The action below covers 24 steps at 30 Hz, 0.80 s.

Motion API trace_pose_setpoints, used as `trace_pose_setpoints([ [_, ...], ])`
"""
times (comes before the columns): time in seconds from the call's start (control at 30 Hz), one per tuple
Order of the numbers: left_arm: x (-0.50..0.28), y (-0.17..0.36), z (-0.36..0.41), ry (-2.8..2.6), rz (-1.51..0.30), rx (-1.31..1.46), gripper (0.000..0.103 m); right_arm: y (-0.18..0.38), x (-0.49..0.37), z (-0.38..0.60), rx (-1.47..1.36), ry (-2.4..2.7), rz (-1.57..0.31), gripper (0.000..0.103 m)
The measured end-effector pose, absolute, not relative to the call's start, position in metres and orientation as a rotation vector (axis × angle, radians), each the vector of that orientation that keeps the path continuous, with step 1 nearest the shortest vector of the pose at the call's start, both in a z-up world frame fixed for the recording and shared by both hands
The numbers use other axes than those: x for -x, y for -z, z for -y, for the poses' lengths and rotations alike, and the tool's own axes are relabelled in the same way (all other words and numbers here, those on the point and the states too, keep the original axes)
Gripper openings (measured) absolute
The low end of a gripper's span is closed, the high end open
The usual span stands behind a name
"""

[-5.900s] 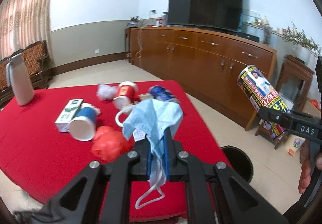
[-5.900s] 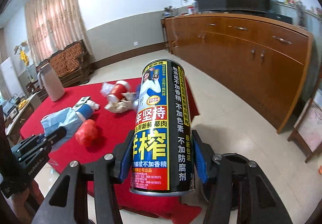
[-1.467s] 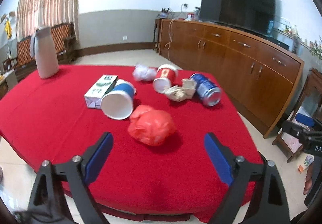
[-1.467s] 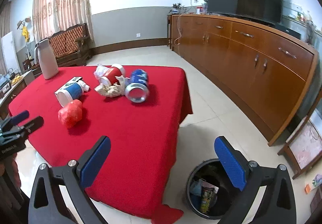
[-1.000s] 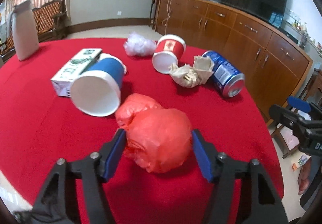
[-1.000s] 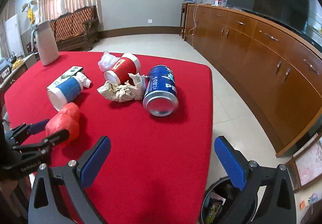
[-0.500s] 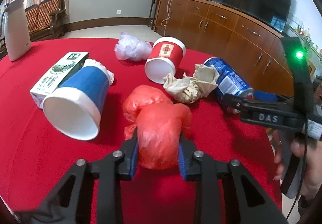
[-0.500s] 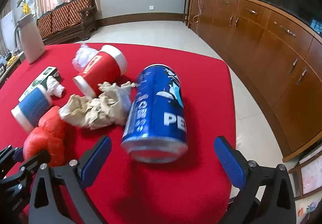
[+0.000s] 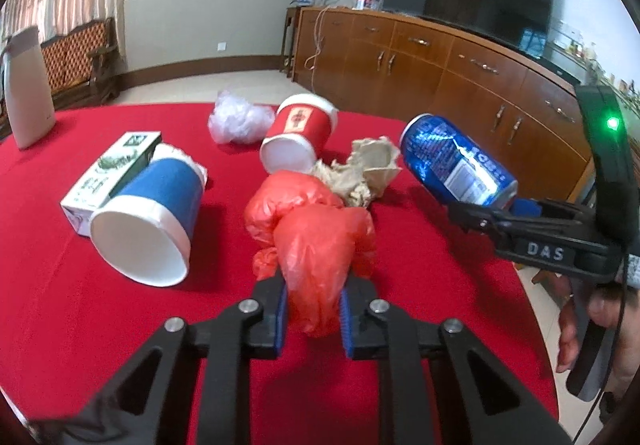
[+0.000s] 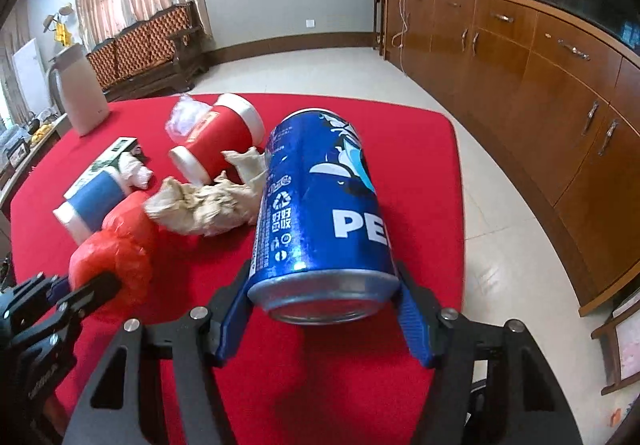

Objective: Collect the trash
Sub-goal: 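Grasp the red plastic bag with the left tool while the right tool grasps the blue Pepsi can, then carry the red bag and Pepsi can over the black bucket with both tools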

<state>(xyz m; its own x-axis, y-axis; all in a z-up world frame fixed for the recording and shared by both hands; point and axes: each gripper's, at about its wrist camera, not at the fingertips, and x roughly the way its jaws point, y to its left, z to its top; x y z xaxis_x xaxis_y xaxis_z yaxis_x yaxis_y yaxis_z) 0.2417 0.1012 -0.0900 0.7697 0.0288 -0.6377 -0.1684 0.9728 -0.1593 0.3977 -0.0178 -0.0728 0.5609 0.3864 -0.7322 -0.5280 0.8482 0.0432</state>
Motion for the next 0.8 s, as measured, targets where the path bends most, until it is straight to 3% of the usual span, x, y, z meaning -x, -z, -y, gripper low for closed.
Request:
trace_pose_setpoints([
  [0.8, -0.193, 0.06, -0.03, 0.02, -0.642, 0.142, 0.021, 0.014, -0.278, 0.185, 0.115, -0.394, -0.695, 0.067],
])
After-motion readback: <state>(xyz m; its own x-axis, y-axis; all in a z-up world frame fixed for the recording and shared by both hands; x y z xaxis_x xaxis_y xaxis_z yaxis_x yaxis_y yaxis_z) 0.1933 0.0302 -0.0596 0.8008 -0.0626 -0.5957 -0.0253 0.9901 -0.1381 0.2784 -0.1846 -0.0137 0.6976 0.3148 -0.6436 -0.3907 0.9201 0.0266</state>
